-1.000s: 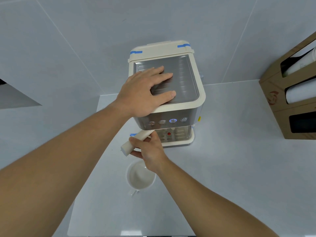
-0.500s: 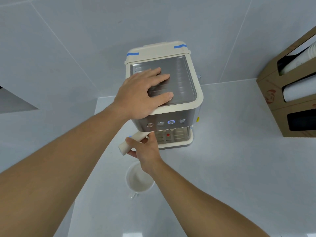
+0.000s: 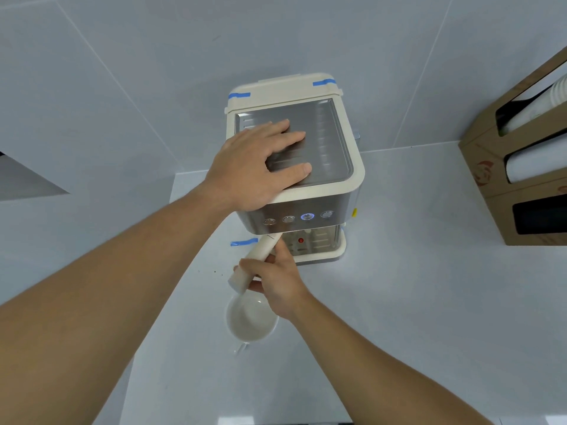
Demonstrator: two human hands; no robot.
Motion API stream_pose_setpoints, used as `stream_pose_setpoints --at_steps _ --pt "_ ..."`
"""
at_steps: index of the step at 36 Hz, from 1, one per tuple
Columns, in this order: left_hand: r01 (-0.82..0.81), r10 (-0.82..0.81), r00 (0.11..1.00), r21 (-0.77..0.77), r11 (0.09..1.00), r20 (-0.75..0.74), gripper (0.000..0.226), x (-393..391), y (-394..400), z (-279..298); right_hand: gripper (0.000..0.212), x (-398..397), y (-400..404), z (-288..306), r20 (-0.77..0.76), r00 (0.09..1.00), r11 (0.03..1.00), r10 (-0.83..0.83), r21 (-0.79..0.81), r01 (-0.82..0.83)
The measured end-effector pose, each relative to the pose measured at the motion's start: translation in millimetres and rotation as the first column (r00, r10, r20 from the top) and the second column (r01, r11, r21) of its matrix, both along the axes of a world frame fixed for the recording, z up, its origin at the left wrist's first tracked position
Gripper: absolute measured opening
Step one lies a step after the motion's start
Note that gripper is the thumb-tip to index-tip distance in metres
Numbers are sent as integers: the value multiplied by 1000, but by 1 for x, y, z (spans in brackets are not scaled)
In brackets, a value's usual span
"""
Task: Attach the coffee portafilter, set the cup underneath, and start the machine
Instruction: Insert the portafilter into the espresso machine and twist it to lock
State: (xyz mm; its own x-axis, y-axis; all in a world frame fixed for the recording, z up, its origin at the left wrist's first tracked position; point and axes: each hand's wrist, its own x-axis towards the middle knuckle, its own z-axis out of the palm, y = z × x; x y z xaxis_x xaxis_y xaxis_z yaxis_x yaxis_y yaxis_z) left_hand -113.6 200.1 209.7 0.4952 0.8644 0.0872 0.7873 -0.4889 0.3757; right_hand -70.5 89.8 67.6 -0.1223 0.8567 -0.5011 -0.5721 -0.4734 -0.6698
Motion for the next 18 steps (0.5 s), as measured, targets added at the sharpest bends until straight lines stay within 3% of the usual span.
stream_pose_setpoints --at_steps 9,14,18 --pt "27 -27 999 7 1000 -42 62 0 -1 2 51 16 -14 1 -42 999 999 12 -49 -14" --pt "44 -42 995 21 999 -86 62 0 -2 3 37 7 -12 3 39 999 995 -32 -96 36" --pt "69 -67 991 20 997 -114 67 0 0 2 41 6 -9 0 229 973 994 1 -105 24"
